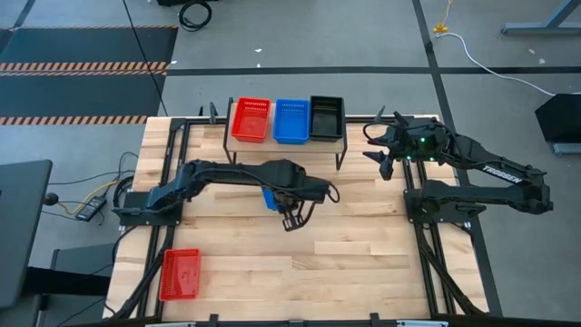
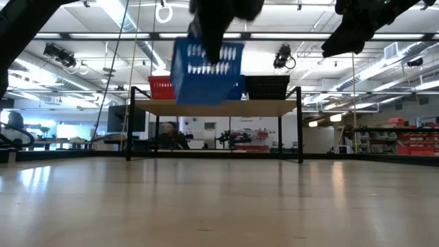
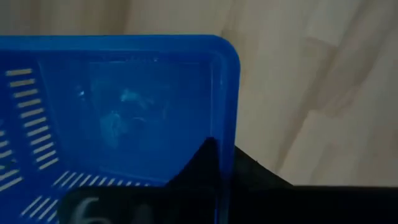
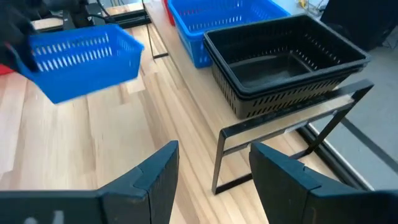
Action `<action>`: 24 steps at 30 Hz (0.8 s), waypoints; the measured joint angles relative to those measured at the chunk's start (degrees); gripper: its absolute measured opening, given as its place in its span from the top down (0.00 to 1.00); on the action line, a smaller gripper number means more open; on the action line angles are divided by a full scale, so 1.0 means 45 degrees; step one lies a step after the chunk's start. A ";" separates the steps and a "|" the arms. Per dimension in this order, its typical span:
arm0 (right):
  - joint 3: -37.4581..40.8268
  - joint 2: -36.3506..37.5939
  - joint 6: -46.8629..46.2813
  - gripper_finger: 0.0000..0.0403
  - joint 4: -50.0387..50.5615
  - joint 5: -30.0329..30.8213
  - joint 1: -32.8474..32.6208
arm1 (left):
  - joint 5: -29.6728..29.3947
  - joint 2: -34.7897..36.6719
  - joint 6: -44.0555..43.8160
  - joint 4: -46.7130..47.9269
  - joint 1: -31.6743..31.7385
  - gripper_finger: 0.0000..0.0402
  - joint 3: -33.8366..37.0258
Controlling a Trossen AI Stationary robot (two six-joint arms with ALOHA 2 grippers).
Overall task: Stack baskets on shelf by color
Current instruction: Stack the blue bin on top of the blue bin on the shelf
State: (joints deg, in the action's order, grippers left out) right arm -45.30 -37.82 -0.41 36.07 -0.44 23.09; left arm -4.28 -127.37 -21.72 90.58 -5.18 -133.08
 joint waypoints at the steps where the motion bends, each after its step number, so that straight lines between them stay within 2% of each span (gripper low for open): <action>1: 0.0000 0.0000 0.0078 0.50 -0.0088 -0.0002 0.0000 | -0.0235 0.0004 0.0418 -0.0092 -0.0059 0.99 -0.0434; 5: 0.0000 0.0005 0.0110 0.50 -0.0194 -0.0002 0.0000 | -0.0868 0.1039 0.2344 -0.0681 -0.0164 0.99 -0.0124; 8: -0.0003 0.0039 0.0133 0.50 -0.0224 -0.0002 0.0002 | -0.1688 0.1271 0.2765 0.0033 -0.0031 0.99 -0.0183; 14: -0.0005 0.0125 0.0133 0.50 -0.0447 -0.0002 0.0000 | -0.2708 0.1666 0.4235 -0.0174 0.0231 0.99 -0.0457; 24: -0.0005 0.0138 0.0679 0.50 -0.1222 -0.0002 0.0000 | -0.2860 0.2092 0.6056 -0.0232 0.1711 0.99 -0.0427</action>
State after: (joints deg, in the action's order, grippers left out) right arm -45.32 -37.20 2.64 30.58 -0.45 23.09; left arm -17.15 -117.96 5.53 89.54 2.52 -135.00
